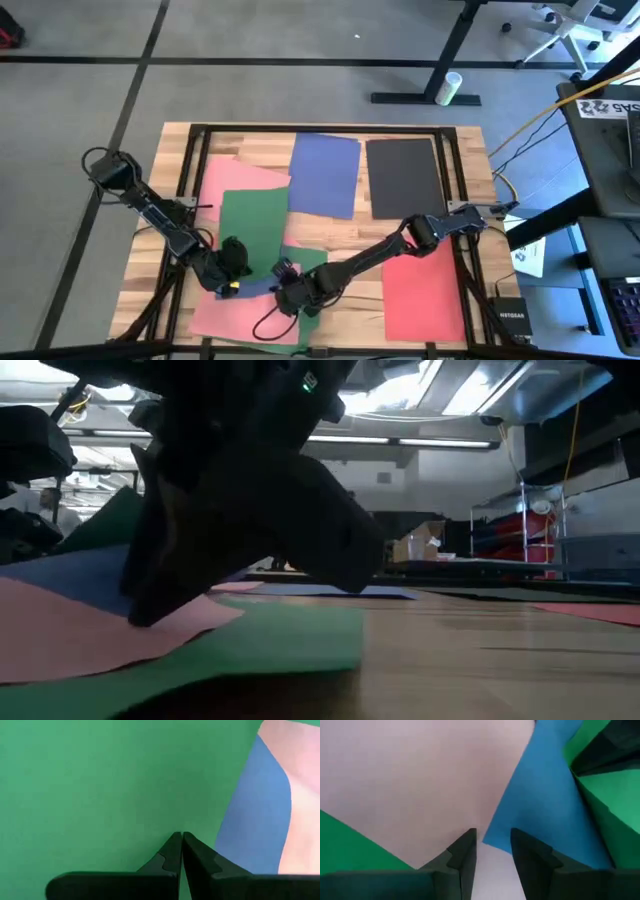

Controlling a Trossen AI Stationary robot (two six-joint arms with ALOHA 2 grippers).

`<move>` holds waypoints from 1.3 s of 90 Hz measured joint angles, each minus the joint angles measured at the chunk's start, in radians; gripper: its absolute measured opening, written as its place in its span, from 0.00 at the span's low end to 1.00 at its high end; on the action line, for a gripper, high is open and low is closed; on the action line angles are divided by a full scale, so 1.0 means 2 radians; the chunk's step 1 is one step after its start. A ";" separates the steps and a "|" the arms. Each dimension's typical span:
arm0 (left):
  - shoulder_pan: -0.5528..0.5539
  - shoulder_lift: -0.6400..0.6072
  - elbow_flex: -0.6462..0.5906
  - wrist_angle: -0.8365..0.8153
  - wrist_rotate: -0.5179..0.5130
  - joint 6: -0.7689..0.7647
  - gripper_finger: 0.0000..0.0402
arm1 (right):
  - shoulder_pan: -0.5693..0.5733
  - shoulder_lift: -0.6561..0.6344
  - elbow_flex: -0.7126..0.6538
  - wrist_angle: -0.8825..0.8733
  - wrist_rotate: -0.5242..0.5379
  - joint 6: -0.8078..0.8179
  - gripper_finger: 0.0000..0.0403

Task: Organize paper
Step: Stack the blue paper on top of the other blue papers on the table

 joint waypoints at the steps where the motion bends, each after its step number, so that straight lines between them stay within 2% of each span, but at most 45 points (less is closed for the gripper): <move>1: 0.000 0.000 0.000 0.000 0.000 0.000 0.00 | 0.000 0.000 0.000 -0.001 0.001 0.000 0.27; 47: 0.000 0.000 0.000 0.000 0.000 0.000 0.00 | 0.004 -0.001 0.000 -0.002 0.025 0.012 0.27; 91: 0.000 0.000 0.000 0.000 0.000 0.000 0.00 | 0.005 -0.014 0.000 -0.002 0.088 0.015 0.27; 117: 0.000 0.000 0.000 0.000 0.000 0.000 0.00 | 0.003 -0.016 0.000 0.008 0.081 -0.003 0.27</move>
